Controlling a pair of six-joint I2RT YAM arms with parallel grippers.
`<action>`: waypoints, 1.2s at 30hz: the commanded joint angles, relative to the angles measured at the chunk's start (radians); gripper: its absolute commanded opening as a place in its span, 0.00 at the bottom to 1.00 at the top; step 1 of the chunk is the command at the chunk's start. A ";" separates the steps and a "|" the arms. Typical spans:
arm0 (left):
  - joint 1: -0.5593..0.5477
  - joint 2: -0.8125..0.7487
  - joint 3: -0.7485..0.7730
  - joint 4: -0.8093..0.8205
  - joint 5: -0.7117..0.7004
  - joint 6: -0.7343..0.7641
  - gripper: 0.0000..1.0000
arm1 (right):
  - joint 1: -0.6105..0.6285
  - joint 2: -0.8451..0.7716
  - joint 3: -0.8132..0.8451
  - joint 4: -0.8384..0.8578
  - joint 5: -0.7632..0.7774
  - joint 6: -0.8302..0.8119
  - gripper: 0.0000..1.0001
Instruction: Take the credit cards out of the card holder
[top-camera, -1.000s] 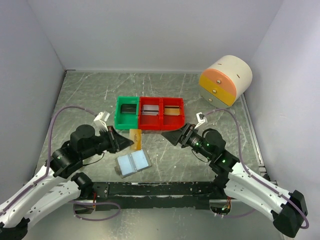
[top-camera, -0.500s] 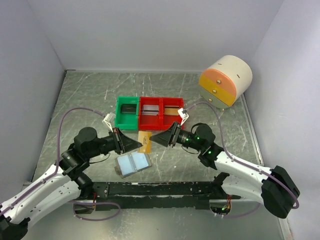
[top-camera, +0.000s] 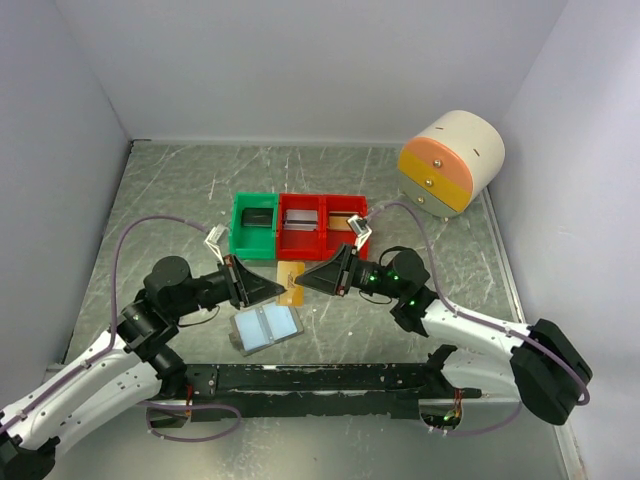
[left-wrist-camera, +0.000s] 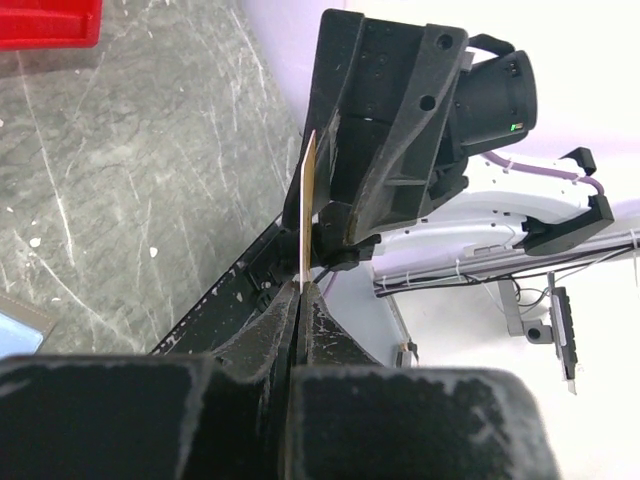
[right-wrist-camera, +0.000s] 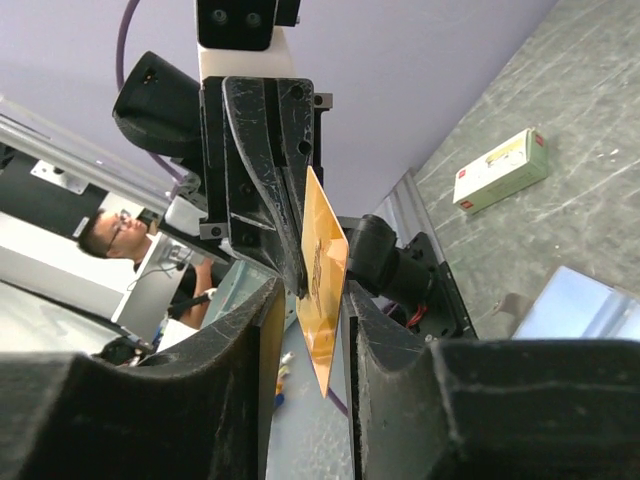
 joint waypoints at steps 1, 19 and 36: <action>-0.001 -0.015 0.006 0.064 0.030 -0.009 0.07 | 0.015 0.038 -0.002 0.140 -0.059 0.051 0.28; -0.001 -0.031 0.006 0.053 0.024 -0.008 0.07 | 0.036 0.104 -0.027 0.268 -0.068 0.097 0.19; -0.001 -0.022 -0.008 0.093 0.059 -0.020 0.07 | 0.037 0.144 -0.029 0.364 -0.048 0.168 0.09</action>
